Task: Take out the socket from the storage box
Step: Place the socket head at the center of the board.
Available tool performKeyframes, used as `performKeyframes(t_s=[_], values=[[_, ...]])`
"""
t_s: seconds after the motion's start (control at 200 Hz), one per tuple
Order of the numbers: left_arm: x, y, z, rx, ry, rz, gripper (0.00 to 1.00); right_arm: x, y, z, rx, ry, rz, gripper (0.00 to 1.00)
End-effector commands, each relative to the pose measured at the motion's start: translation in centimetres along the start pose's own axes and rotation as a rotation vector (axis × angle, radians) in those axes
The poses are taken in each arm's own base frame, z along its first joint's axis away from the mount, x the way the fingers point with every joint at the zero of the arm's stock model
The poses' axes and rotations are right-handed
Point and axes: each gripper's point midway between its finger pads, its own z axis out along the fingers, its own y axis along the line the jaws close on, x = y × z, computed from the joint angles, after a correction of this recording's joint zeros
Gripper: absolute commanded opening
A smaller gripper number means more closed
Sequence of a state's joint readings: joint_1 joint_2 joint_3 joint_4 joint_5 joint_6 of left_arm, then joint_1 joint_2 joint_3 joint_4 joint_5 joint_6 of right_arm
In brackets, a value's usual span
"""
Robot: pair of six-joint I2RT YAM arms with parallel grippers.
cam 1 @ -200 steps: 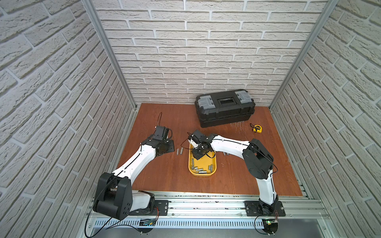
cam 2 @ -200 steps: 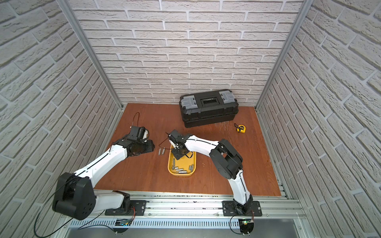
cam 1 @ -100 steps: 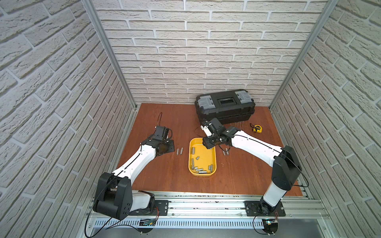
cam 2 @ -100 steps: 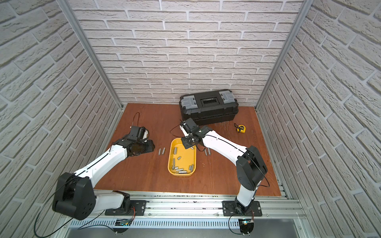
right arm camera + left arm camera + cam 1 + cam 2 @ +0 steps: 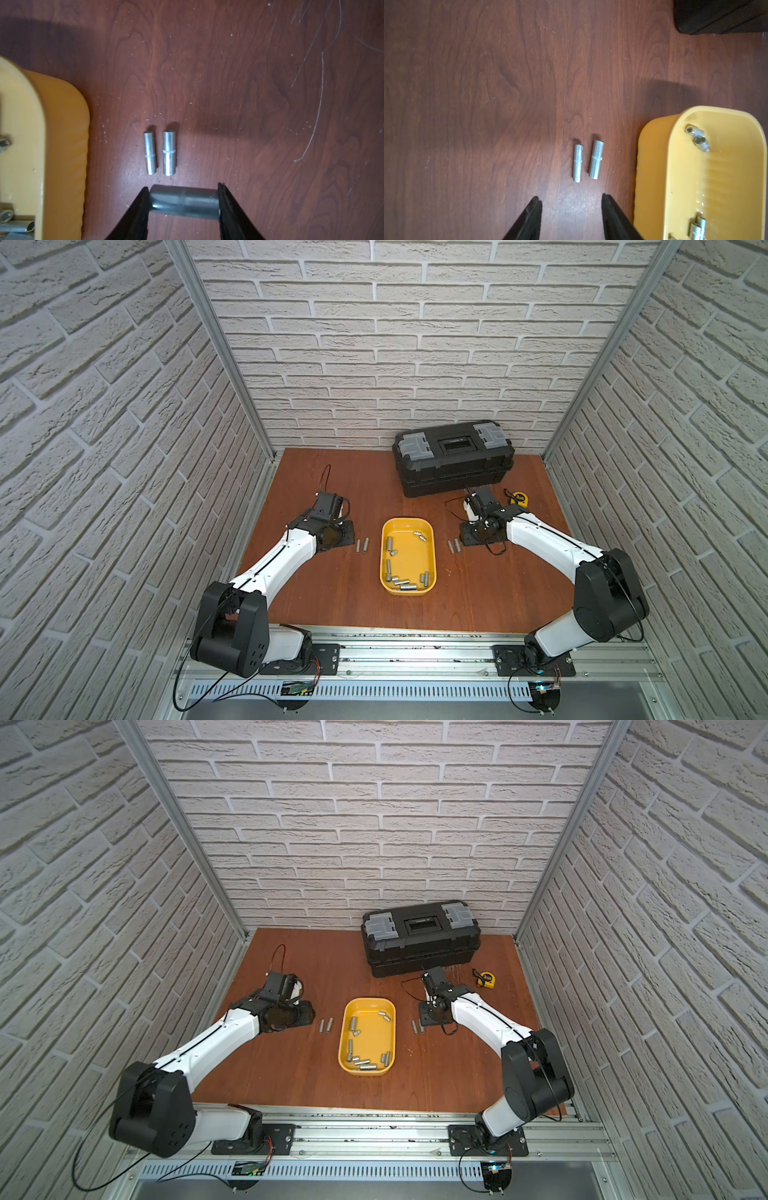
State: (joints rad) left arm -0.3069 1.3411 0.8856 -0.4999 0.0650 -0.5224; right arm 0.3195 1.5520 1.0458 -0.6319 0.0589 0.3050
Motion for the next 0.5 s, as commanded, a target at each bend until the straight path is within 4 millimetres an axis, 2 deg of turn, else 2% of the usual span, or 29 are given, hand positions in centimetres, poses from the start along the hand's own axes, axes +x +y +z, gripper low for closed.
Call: performKeyframes(t_s=[0.0, 0.2, 0.495], values=[[-1.0, -1.0, -0.2, 0.024, -0.023, 0.028, 0.51, -0.5, -0.8, 0.7, -0.011, -0.016, 0.056, 0.44], [-0.8, -1.3, -0.1, 0.027, -0.020, 0.035, 0.51, -0.2, -1.8, 2.6, -0.003, 0.022, 0.085, 0.44], [-0.7, -1.4, -0.1, 0.029, -0.018, 0.039, 0.51, 0.3, -2.2, 5.0, -0.017, 0.072, 0.111, 0.45]])
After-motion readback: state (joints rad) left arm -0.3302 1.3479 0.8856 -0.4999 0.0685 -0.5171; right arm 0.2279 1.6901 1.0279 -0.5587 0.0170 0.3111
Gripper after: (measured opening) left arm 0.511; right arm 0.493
